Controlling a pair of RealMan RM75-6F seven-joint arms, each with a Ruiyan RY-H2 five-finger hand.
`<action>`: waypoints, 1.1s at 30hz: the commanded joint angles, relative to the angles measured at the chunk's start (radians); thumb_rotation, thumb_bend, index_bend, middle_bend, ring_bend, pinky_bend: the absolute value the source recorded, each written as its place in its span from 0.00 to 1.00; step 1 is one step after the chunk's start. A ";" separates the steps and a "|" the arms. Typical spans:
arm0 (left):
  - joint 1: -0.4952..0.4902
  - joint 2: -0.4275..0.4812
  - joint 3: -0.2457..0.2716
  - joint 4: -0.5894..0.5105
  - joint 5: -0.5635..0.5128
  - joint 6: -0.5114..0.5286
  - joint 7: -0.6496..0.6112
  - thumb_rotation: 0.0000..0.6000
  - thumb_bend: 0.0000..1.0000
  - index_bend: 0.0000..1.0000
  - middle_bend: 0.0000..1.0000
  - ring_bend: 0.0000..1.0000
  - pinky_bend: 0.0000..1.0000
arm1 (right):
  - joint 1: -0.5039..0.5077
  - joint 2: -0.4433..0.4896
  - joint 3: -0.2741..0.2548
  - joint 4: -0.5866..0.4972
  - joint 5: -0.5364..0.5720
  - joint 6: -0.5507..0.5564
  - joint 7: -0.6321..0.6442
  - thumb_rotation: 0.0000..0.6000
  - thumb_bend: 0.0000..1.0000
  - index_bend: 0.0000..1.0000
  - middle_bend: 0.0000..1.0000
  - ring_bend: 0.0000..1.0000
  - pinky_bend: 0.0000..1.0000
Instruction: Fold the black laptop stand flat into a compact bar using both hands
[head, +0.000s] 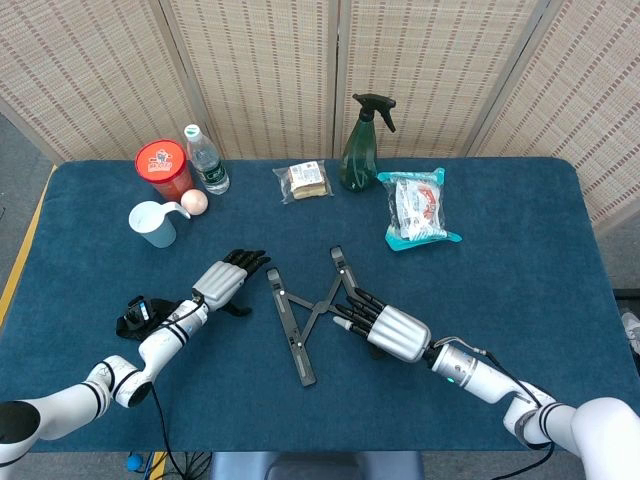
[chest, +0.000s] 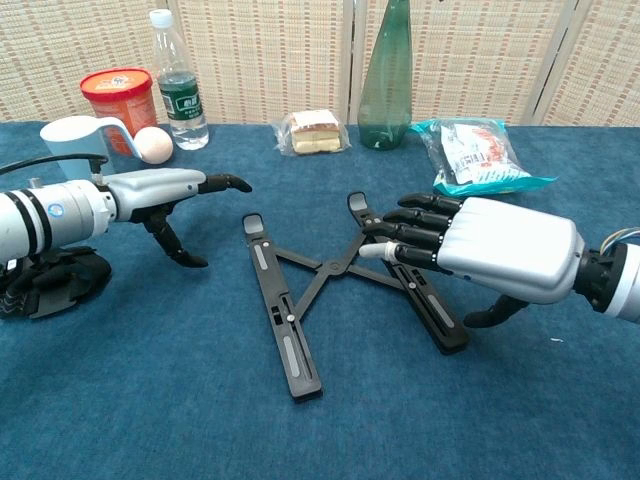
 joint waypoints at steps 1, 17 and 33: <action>-0.002 -0.012 0.004 0.015 -0.003 -0.004 -0.015 1.00 0.17 0.00 0.00 0.00 0.00 | 0.007 -0.020 -0.003 0.021 -0.002 0.007 -0.003 1.00 0.00 0.00 0.00 0.00 0.00; -0.025 -0.075 0.009 0.091 -0.002 -0.015 -0.077 1.00 0.17 0.00 0.00 0.00 0.00 | 0.028 -0.097 0.008 0.060 0.029 0.020 0.002 1.00 0.00 0.00 0.00 0.00 0.00; -0.036 -0.101 0.013 0.129 0.000 -0.015 -0.111 1.00 0.17 0.00 0.00 0.00 0.00 | 0.043 -0.112 0.013 0.073 0.059 0.011 -0.010 1.00 0.00 0.00 0.00 0.00 0.00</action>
